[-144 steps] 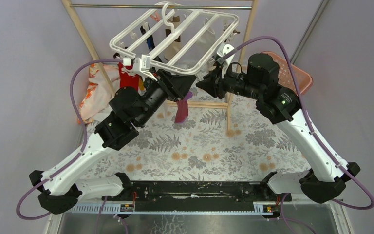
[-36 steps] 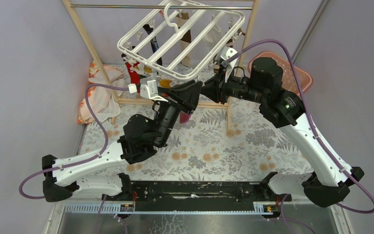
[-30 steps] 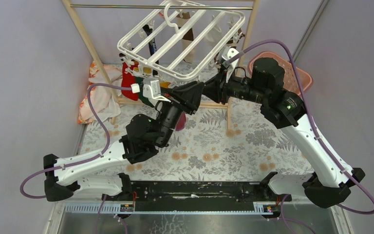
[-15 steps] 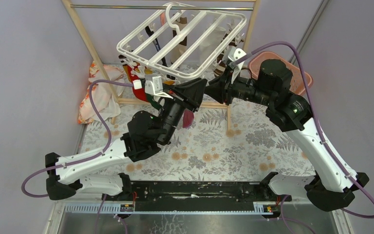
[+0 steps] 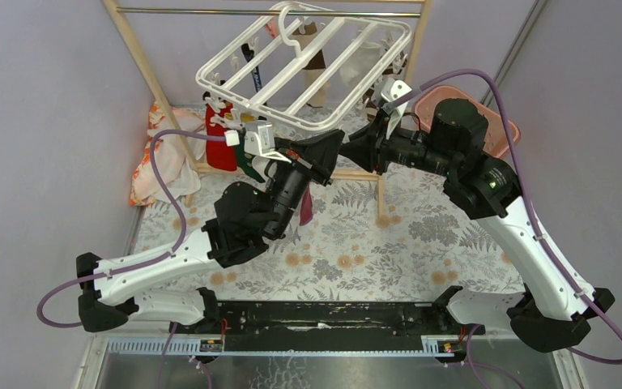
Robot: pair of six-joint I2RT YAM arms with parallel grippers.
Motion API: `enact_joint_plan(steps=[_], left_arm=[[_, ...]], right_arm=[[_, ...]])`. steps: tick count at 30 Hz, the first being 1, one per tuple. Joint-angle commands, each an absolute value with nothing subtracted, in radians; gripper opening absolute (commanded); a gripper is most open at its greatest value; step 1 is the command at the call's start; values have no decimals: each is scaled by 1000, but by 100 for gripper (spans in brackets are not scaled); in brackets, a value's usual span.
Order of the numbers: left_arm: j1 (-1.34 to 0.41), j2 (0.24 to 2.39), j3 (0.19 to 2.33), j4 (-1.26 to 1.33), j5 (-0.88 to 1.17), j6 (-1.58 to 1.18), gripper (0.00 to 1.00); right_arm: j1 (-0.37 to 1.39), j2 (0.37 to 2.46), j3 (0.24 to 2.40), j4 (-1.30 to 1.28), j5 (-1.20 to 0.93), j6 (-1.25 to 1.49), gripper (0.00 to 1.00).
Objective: Clip the socks to the hanger
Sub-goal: Open the clamp at the hanger.
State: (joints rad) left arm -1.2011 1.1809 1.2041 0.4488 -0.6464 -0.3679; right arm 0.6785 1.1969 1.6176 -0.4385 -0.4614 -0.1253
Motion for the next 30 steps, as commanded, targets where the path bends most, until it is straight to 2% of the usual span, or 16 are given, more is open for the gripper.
enact_joint_plan(steps=[1,11,14,16,18,30], left_arm=[[-1206,1197,1235,439,-600,-389,0],[-1206,1158,1202,429,-574,-406,1],[-1206,1133,1188,409,-563,-436,30],[-1206,1117,1175,408,-555,-448,41],[-1206,1109,1171,402,-551,-457,45],[-1206,1127,1176,387,-529,-486,49]], right_arm=[[690,1175,1612,-432,-525,-125,0],[691,1172,1602,-430,-514,-123,0],[690,1169,1599,-427,-514,-122,0],[690,1169,1596,-425,-522,-119,0],[690,1168,1590,-426,-531,-118,0],[692,1129,1531,-436,-498,-123,0]])
